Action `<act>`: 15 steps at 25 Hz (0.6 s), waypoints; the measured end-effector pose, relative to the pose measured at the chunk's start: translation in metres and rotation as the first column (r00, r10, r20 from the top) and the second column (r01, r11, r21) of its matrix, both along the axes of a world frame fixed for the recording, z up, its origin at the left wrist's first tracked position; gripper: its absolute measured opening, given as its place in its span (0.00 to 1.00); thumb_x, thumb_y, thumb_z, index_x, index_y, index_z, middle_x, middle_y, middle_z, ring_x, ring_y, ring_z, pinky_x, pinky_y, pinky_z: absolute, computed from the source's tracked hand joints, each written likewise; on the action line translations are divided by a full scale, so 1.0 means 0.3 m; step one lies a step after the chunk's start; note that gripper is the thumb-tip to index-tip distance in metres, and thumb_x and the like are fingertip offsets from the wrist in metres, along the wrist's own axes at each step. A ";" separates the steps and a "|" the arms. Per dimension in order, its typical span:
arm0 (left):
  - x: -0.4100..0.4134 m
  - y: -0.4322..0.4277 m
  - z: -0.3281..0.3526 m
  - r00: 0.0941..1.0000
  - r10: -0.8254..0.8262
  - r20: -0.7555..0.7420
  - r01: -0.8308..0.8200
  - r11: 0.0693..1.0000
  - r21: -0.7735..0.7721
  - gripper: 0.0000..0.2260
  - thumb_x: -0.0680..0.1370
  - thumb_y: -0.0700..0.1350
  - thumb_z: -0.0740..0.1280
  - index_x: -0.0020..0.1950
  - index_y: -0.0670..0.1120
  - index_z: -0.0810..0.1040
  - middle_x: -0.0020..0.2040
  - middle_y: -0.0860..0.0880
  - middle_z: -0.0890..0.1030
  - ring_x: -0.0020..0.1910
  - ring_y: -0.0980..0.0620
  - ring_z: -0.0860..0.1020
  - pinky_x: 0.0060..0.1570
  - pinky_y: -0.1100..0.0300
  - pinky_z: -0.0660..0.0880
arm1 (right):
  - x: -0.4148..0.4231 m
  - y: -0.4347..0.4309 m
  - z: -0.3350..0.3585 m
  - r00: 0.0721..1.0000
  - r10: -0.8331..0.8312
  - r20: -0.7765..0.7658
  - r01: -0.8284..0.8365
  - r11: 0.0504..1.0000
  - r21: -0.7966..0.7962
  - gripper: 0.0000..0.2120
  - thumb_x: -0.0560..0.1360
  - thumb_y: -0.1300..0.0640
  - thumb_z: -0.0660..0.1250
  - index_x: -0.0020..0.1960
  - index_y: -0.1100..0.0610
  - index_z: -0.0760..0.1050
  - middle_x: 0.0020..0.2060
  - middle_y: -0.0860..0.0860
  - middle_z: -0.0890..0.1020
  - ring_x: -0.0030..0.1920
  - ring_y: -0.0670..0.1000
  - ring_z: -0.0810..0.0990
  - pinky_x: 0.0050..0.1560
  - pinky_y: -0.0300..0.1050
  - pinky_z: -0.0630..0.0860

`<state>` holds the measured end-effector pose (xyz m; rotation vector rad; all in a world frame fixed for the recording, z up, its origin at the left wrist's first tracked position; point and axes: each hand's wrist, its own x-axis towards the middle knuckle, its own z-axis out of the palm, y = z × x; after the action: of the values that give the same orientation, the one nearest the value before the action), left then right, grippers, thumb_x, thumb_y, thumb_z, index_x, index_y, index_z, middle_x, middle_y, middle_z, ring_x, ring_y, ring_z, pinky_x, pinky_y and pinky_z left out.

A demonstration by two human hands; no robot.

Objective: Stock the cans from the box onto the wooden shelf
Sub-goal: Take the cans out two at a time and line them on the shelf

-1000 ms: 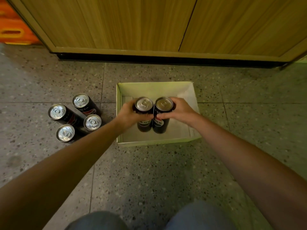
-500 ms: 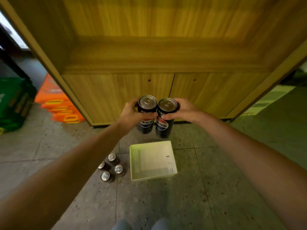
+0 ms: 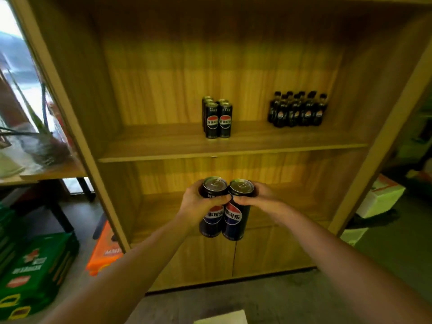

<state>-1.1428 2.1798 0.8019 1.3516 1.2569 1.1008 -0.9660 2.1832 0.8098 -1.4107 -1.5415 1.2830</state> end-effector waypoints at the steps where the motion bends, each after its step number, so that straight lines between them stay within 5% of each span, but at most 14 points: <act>1: 0.004 0.011 0.056 1.000 0.009 0.001 -0.009 1.000 0.013 0.25 0.64 0.40 0.77 0.60 0.45 0.74 0.48 0.53 0.79 0.48 0.54 0.77 0.47 0.62 0.72 | -0.006 0.007 0.052 1.000 -0.028 0.007 0.028 0.999 0.036 0.25 0.64 0.57 0.75 0.60 0.54 0.73 0.58 0.50 0.78 0.58 0.50 0.75 0.60 0.45 0.70; 8: 0.061 0.224 0.232 0.997 0.065 0.031 -0.067 0.996 0.058 0.24 0.63 0.42 0.77 0.57 0.44 0.77 0.52 0.47 0.81 0.50 0.49 0.79 0.51 0.56 0.75 | 0.013 0.201 0.248 0.990 -0.136 -0.021 0.138 0.982 0.128 0.32 0.65 0.56 0.75 0.66 0.57 0.67 0.63 0.54 0.74 0.62 0.54 0.73 0.57 0.45 0.70; 11: 0.098 0.389 0.247 0.995 0.096 0.041 -0.098 0.994 0.052 0.25 0.63 0.43 0.78 0.58 0.44 0.77 0.53 0.47 0.81 0.50 0.50 0.79 0.51 0.56 0.74 | 0.062 0.395 0.264 0.995 -0.096 0.005 0.094 0.984 0.151 0.29 0.65 0.57 0.75 0.62 0.56 0.68 0.62 0.54 0.75 0.56 0.50 0.74 0.53 0.44 0.73; 15: 0.145 0.619 0.252 0.986 0.157 0.060 -0.159 0.987 0.026 0.24 0.63 0.41 0.78 0.57 0.43 0.77 0.53 0.46 0.82 0.46 0.52 0.79 0.44 0.62 0.73 | 0.105 0.679 0.272 1.000 -0.019 0.022 0.015 0.987 0.159 0.28 0.66 0.59 0.73 0.64 0.56 0.68 0.64 0.53 0.73 0.62 0.52 0.72 0.58 0.46 0.70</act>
<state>-1.0994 2.3656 0.8776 1.2497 1.3273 1.2651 -0.9345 2.3870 0.8913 -1.3384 -1.6062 1.1114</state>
